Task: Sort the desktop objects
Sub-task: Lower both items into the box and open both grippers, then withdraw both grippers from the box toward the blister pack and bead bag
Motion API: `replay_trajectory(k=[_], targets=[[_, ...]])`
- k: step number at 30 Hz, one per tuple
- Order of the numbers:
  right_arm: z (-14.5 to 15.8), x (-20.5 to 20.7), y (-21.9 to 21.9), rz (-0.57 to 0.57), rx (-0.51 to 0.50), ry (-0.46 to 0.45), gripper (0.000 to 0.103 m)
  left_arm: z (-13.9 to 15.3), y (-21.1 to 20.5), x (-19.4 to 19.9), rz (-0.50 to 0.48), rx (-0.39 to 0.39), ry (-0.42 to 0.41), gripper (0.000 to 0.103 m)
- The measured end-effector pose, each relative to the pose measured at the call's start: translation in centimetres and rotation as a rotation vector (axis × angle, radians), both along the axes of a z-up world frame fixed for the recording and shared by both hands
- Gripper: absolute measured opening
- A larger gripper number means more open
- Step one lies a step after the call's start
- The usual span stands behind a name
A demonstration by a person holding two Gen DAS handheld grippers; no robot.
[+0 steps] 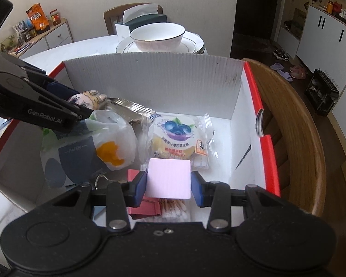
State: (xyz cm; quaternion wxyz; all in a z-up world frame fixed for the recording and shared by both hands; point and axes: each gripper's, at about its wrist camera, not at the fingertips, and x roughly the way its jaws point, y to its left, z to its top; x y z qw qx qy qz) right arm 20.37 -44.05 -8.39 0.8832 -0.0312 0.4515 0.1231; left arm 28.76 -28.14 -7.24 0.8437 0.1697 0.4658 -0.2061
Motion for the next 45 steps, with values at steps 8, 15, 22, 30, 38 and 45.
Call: replay_trajectory(k=[8,15,22,30,38,45], targets=[[-0.1,-0.2,0.1,0.013,-0.007,0.002,0.042,0.7,0.7,-0.7,0.013,-0.034,-0.011,0.072],[0.8,-0.6,-0.2,0.021,0.005,-0.015,0.043,1.7,1.6,-2.0,0.034,-0.084,-0.02,0.072],[1.8,-1.2,0.1,0.037,0.012,-0.028,0.045,3.0,1.9,-3.8,0.033,-0.134,-0.046,0.072],[3.3,-2.3,0.5,0.05,0.027,-0.063,0.059,4.2,2.9,-6.1,0.04,-0.193,-0.071,0.072],[5.0,-3.6,1.1,0.039,0.046,-0.104,0.066,5.3,4.6,-8.5,0.026,-0.245,-0.091,0.072],[6.3,-4.8,2.4,0.005,0.061,-0.136,0.072,6.0,6.9,-10.3,0.016,-0.289,-0.127,0.078]])
